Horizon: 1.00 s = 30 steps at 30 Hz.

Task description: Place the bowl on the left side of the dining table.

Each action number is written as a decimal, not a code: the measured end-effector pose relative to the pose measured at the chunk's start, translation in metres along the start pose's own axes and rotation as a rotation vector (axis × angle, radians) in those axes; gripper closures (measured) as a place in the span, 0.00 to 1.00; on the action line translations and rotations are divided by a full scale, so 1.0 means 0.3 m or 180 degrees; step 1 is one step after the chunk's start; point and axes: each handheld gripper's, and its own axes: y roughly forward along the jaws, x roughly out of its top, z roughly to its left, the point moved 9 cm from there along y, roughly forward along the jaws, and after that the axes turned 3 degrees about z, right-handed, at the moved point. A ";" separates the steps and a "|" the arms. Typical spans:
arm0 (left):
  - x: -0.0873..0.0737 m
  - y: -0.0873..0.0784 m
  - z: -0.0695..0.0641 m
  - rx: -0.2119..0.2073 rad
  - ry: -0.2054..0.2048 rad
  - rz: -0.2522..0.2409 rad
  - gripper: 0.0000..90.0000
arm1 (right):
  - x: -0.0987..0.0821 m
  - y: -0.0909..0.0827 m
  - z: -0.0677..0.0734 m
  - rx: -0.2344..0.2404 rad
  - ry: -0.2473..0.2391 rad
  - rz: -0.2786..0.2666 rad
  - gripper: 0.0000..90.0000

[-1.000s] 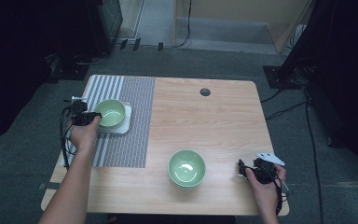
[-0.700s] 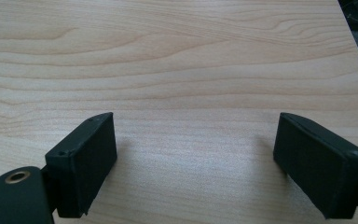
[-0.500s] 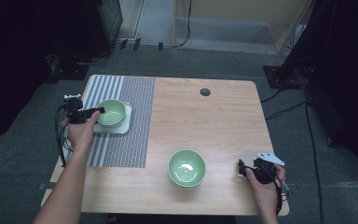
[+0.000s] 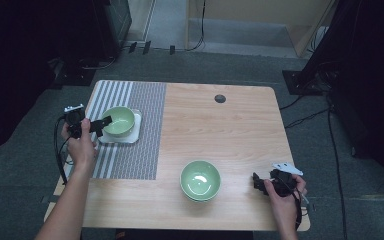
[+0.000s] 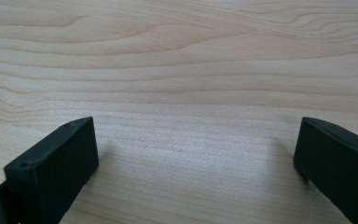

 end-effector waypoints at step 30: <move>-0.060 -0.175 -0.080 -0.0194 0.0326 -0.0358 0.11 | 0.001 0.001 -0.001 -0.0029 0.0033 -0.0002 0.00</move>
